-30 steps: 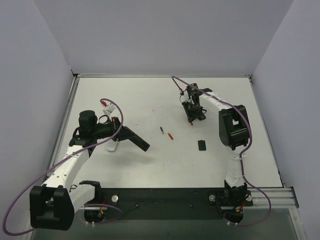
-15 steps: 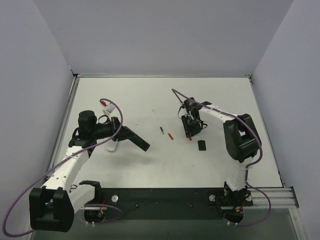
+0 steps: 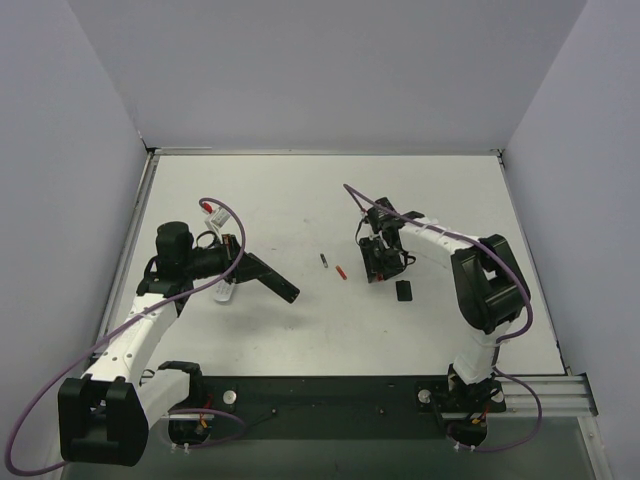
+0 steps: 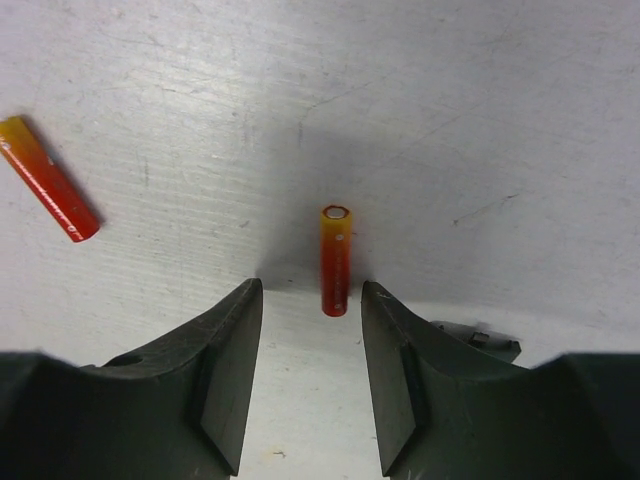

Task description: Load the batteries into the remote control

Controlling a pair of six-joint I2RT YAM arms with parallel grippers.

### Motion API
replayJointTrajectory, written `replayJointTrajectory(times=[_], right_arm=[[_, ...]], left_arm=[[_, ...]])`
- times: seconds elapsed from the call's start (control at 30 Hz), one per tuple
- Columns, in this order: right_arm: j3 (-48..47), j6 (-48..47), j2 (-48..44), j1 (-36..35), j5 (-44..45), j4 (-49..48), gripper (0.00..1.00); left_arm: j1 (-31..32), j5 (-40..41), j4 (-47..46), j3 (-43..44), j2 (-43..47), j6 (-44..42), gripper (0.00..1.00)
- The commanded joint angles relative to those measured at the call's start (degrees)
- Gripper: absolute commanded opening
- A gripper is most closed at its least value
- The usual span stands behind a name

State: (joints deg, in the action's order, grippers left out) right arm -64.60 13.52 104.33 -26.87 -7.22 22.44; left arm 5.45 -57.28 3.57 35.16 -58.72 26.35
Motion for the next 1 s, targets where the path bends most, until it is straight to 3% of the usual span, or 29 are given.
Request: replayJointTrajectory(times=[0.0,0.67,0.9,0.97], right_arm=[[1.05,1.42,-1.33,-1.69,-3.49,1.03,0.39],[-2.10,1.34,0.61,-3.80,-10.96,-5.30,0.37],[-4.57,-13.06,-4.31,-4.59,-12.12,-0.04,0.39],[-5.79,-21.49,-4.67,-4.50,-11.41,1.99,0.40]], left_arm=[[-0.36,-1.08,-2.34,0.09,1.15,-0.33,0.00],[-0.36,-0.91,-2.17,0.18,1.15,-0.51,0.00],[-0.36,-0.91,-1.90,0.09,1.33,-0.60,0.00],[-0.36,-1.08,-2.08,0.18,1.24,-0.60,0.00]])
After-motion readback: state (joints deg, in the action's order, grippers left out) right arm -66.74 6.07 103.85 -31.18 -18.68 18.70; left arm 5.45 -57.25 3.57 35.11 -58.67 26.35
